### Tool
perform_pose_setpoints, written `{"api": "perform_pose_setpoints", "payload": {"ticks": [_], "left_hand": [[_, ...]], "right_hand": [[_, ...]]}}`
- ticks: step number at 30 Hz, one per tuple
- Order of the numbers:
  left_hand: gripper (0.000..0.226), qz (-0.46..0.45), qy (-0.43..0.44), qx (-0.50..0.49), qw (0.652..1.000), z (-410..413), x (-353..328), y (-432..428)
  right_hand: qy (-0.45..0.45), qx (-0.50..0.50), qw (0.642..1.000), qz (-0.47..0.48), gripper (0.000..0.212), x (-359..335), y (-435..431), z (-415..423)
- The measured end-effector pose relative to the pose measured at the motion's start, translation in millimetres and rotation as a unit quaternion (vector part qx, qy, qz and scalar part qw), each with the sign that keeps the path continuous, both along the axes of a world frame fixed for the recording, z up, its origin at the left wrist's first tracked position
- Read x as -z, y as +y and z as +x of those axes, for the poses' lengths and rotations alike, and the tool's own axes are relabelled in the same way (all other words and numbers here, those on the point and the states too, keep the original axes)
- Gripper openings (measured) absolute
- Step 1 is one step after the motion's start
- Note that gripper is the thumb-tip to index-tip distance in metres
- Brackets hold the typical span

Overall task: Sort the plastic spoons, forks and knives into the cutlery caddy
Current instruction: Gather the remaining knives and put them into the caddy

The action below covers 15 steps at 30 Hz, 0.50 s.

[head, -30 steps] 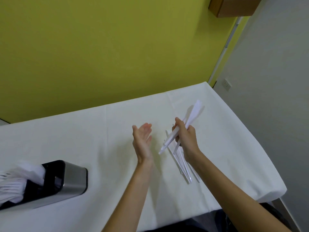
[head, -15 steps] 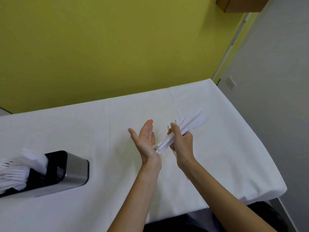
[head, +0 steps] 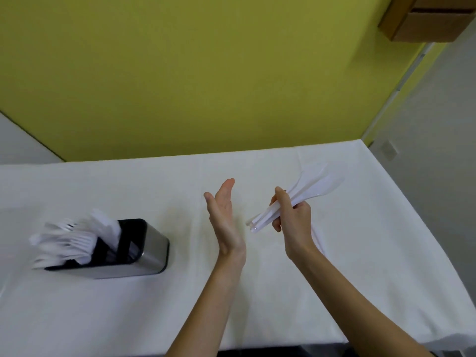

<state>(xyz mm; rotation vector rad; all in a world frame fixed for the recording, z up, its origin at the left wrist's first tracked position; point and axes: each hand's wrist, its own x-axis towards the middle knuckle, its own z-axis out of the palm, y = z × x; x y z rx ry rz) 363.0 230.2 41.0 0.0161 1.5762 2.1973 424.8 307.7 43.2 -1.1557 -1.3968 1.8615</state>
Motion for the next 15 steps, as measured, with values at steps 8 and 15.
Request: {"api": "perform_pose_setpoints", "payload": {"ticks": [8, 15], "left_hand": [[0.058, -0.009, 0.195, -0.120, 0.973, -81.7, -54.5, -110.2], [0.068, -0.116, 0.247, -0.157, 0.949, -138.3, -62.3, -201.0]], "right_hand": [[0.019, -0.133, 0.991, 0.014, 0.034, -17.2, -75.8, -78.3], [0.012, -0.204, 0.978, 0.032, 0.034, -16.2, -155.7, -121.4]]}}
